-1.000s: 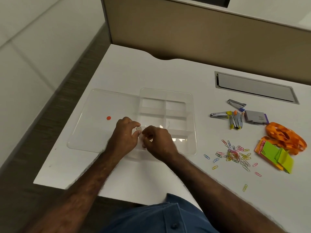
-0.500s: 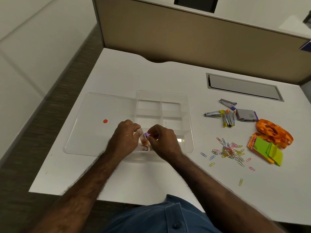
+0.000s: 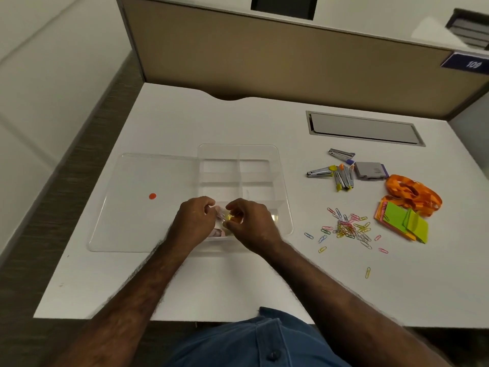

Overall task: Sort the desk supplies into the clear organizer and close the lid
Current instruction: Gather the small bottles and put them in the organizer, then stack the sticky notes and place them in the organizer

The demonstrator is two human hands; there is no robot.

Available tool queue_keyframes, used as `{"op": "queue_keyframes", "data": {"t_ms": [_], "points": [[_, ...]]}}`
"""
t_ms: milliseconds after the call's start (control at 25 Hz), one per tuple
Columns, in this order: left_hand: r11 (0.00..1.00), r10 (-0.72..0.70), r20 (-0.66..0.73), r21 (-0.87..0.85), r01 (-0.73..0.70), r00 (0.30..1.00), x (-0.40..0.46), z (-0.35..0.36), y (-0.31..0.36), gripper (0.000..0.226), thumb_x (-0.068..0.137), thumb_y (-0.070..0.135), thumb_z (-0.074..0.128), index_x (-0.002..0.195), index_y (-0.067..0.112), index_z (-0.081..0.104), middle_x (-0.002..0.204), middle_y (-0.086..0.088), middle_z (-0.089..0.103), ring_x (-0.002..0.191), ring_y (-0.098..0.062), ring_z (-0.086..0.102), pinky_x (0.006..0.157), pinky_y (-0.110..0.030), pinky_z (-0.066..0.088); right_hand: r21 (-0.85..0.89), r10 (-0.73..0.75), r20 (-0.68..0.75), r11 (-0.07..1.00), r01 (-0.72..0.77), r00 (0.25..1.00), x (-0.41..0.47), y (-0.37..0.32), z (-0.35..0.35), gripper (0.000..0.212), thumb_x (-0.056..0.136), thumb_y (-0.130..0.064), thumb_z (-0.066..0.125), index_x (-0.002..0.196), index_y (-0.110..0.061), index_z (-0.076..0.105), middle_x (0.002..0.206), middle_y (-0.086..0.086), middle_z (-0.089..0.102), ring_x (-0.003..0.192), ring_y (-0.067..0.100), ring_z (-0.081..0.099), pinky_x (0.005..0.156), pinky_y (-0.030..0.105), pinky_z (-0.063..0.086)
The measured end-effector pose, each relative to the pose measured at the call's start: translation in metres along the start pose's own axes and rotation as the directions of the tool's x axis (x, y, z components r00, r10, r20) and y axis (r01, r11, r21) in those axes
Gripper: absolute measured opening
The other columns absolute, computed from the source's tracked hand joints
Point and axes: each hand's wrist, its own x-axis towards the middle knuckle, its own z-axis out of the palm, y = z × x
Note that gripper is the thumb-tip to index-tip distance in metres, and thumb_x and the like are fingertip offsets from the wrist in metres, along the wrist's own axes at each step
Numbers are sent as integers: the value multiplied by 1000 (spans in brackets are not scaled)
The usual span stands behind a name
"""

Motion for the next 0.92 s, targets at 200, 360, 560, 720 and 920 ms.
{"op": "queue_keyframes", "data": {"t_ms": [200,360,560,720,920], "points": [[996,1,-58,86,4,998,-1,9,7,39,97,27,70,131,7,68,122,-14,73,106,-27,69,91,-34,54,39,-28,-49,999,30,998,-12,16,-14,33,85,-28,81,116,-24,73,108,-7,73,93,5,64,82,24,55],[996,81,-103,43,-77,991,-4,22,33,35,97,33,70,124,10,72,105,-6,73,96,-26,68,90,-39,56,111,-12,-143,993,28,990,-24,43,-42,30,85,-30,81,114,-27,73,107,-12,73,93,3,65,81,24,55],[961,272,-118,-21,-276,955,-14,65,88,22,95,29,72,110,13,76,88,5,71,75,-12,61,78,-29,47,171,96,-277,984,-49,956,-47,109,-98,31,85,-32,82,114,-27,74,105,-14,73,94,2,67,78,29,59],[939,335,-28,-76,-336,942,-22,119,140,16,94,29,73,105,18,77,89,10,71,77,-3,62,71,-5,39,244,279,-357,949,-199,892,-72,179,-154,33,82,-29,83,114,-29,75,105,-17,72,97,0,66,85,35,59],[919,392,147,-114,-378,908,-28,193,198,13,96,33,71,102,23,77,91,15,72,85,-1,65,71,-5,41,233,402,-435,915,-330,806,-100,263,-219,48,79,-25,87,124,-25,69,121,-8,68,110,13,63,93,43,55]]}}
